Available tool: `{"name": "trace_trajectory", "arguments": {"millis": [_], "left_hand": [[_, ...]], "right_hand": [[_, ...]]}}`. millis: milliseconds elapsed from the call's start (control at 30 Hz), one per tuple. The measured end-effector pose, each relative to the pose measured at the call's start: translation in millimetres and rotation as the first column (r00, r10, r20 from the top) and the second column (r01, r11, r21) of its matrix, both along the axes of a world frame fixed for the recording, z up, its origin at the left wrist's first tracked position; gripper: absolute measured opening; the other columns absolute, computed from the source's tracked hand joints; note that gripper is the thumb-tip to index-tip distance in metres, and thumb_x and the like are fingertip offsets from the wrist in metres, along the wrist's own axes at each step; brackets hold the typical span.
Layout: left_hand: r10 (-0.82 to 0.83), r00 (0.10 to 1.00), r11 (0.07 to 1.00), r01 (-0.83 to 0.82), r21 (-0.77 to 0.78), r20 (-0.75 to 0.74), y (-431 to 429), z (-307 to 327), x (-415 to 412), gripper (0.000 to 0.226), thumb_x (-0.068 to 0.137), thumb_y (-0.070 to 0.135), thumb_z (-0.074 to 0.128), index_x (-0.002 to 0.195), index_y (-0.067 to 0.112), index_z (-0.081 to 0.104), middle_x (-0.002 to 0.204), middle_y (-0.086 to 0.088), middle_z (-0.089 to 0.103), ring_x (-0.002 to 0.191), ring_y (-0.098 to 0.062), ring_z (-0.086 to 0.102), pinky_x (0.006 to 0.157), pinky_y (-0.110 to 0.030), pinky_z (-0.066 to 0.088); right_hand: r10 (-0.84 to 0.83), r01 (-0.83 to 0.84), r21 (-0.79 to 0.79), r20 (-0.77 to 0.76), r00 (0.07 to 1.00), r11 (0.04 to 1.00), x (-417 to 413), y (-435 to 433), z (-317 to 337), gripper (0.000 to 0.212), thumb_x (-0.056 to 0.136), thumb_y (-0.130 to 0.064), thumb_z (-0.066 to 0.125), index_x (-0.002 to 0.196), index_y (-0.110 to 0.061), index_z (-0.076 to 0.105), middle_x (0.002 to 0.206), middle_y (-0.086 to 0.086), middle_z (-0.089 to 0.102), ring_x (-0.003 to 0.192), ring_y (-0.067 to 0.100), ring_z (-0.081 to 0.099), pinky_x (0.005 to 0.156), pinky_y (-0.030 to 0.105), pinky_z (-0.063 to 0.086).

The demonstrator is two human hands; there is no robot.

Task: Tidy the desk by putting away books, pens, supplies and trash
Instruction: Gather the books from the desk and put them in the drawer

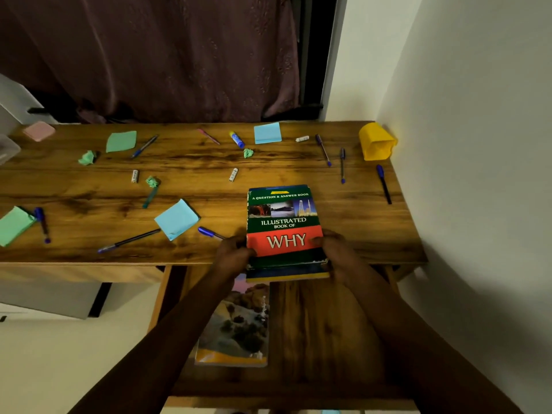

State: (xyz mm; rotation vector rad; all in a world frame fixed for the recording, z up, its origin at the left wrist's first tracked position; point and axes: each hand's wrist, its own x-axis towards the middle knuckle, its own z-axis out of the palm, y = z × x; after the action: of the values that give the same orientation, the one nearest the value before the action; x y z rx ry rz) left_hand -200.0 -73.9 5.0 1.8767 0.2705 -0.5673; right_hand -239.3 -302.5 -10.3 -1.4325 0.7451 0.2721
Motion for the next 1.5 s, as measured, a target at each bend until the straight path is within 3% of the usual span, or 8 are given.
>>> {"name": "trace_trajectory", "arguments": {"millis": [67,300,433,567,733,833,1033,1500], "left_hand": [[0.009,1.000,1.000,-0.009,-0.025,-0.005,5,1,-6,0.036,0.087,-0.001,0.065,0.120,0.010,0.068,0.106,-0.012,0.073,0.092,-0.029,0.069,0.073,-0.045,0.060],[-0.042,0.999,0.996,0.042,-0.080,0.002,26,-4,-50,0.036,0.087,-0.001,0.068,0.115,0.021,0.068,0.102,-0.004,0.074,0.080,-0.016,0.068,0.052,-0.023,0.051],[-0.117,0.993,0.989,0.119,-0.086,0.032,41,-13,-78,0.040,0.086,0.002,0.071,0.122,0.020,0.068,0.108,-0.006,0.074,0.091,-0.025,0.072,0.056,-0.026,0.052],[-0.148,0.988,0.981,0.153,-0.121,0.047,58,-15,-115,0.038,0.086,-0.003,0.069,0.113,0.025,0.070,0.095,0.002,0.077,0.071,-0.015,0.072,0.049,-0.022,0.051],[-0.185,0.981,0.971,0.191,-0.142,0.051,75,-15,-160,0.040,0.085,-0.003,0.071,0.118,0.019,0.069,0.102,-0.005,0.076,0.087,-0.026,0.073,0.057,-0.025,0.054],[-0.190,0.982,0.970,0.187,-0.154,-0.005,81,-12,-186,0.039,0.085,0.001,0.073,0.117,0.023,0.068,0.103,-0.005,0.075,0.087,-0.025,0.072,0.051,-0.026,0.053],[-0.238,0.968,0.959,0.222,-0.174,-0.076,86,-12,-227,0.036,0.084,0.003,0.076,0.116,0.020,0.068,0.105,-0.008,0.073,0.088,-0.032,0.073,0.061,-0.036,0.061],[-0.260,0.948,0.965,0.251,-0.073,-0.185,23,-29,-178,0.032,0.084,0.006,0.077,0.114,0.015,0.071,0.102,-0.007,0.075,0.086,-0.024,0.071,0.056,-0.029,0.056]], "right_hand": [[-0.005,0.004,0.039,0.022,1.000,0.999,-7,0,3,0.028,0.094,-0.007,0.060,0.118,-0.021,0.069,0.109,0.006,0.077,0.101,0.025,0.072,0.083,0.039,0.059],[0.010,-0.020,0.085,0.109,0.994,0.996,-71,6,10,0.041,0.090,-0.003,0.066,0.123,-0.027,0.065,0.110,0.001,0.078,0.104,0.025,0.073,0.081,0.039,0.060],[-0.007,-0.004,0.085,0.131,0.991,0.996,-115,17,11,0.049,0.087,-0.002,0.070,0.129,-0.026,0.061,0.115,0.002,0.075,0.100,0.021,0.073,0.071,0.031,0.060],[-0.048,0.035,0.085,0.148,0.988,0.996,-157,33,7,0.051,0.089,-0.001,0.070,0.134,-0.021,0.059,0.123,0.007,0.073,0.101,0.022,0.075,0.072,0.032,0.062],[-0.024,0.016,0.064,0.124,0.992,0.998,-212,46,12,0.049,0.091,-0.008,0.070,0.134,-0.028,0.057,0.119,0.001,0.074,0.102,0.020,0.074,0.071,0.028,0.061],[-0.023,0.016,0.064,0.107,0.994,0.998,-241,48,6,0.050,0.090,-0.010,0.072,0.135,-0.028,0.058,0.122,0.004,0.073,0.107,0.025,0.073,0.079,0.037,0.062],[-0.005,0.003,0.049,0.048,0.999,0.999,-289,43,-3,0.048,0.085,-0.011,0.077,0.128,-0.030,0.064,0.117,0.006,0.075,0.106,0.031,0.073,0.093,0.056,0.058],[-0.030,0.026,-0.043,-0.098,0.995,0.999,-240,-2,-18,0.033,0.080,-0.011,0.077,0.111,-0.021,0.073,0.102,0.005,0.079,0.097,0.030,0.076,0.095,0.054,0.058]]}}
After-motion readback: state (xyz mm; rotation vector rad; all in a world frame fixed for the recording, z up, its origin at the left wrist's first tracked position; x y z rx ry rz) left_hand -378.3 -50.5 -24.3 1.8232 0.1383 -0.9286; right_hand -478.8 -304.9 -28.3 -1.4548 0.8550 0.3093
